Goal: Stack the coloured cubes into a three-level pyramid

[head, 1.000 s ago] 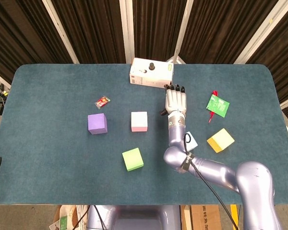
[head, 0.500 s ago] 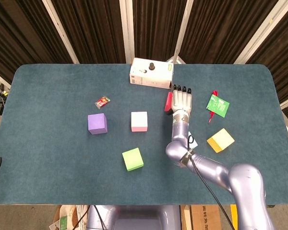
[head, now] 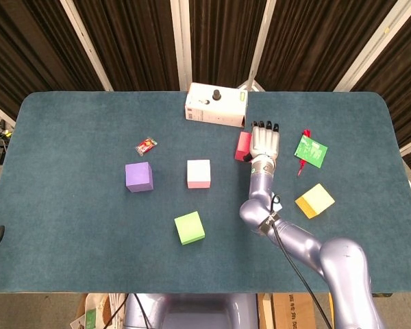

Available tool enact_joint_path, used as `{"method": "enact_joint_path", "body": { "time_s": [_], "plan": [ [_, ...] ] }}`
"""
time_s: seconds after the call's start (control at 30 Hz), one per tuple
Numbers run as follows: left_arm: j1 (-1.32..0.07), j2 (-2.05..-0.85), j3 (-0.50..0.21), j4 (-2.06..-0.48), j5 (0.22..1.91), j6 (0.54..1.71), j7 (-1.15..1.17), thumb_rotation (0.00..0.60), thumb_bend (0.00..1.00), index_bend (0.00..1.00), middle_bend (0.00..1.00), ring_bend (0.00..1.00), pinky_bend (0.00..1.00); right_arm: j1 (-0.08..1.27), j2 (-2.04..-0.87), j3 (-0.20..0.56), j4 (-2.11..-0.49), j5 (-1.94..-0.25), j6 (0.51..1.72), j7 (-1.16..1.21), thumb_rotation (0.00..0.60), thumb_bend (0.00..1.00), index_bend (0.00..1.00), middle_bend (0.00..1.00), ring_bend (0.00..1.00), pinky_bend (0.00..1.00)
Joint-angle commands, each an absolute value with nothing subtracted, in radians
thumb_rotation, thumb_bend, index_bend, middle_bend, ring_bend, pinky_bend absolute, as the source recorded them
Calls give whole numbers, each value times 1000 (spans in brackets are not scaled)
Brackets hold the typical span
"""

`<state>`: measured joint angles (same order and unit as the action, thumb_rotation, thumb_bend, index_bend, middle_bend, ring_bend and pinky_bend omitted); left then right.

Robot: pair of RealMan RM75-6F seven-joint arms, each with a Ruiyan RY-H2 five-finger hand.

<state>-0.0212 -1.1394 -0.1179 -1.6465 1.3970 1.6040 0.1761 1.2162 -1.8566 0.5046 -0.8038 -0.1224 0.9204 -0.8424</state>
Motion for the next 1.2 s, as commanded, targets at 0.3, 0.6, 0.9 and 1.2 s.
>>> {"method": "enact_joint_path", "body": {
  "time_s": [0.3, 0.6, 0.9, 1.2],
  "plan": [
    [-20, -1139, -117, -1651, 1397, 1605, 179, 600, 389, 47, 0, 0, 0, 1215, -1910, 529, -699, -164, 852, -827, 600, 183, 218, 244, 74, 0],
    [-21, -1139, -115, -1653, 1401, 1601, 179, 600, 389, 52, 0, 0, 0, 1220, -1947, 550, -639, -213, 836, -801, 600, 182, 338, 351, 151, 0],
    [-22, -1135, -115, -1653, 1398, 1597, 171, 600, 389, 56, 0, 0, 0, 1214, -1938, 575, -658, -271, 852, -768, 600, 182, 349, 379, 173, 0],
    [-17, -1133, -116, -1645, 1414, 1614, 149, 600, 389, 62, 0, 0, 0, 1137, -1787, 573, -963, -267, 909, -826, 600, 183, 350, 379, 173, 0]
  ]
}}
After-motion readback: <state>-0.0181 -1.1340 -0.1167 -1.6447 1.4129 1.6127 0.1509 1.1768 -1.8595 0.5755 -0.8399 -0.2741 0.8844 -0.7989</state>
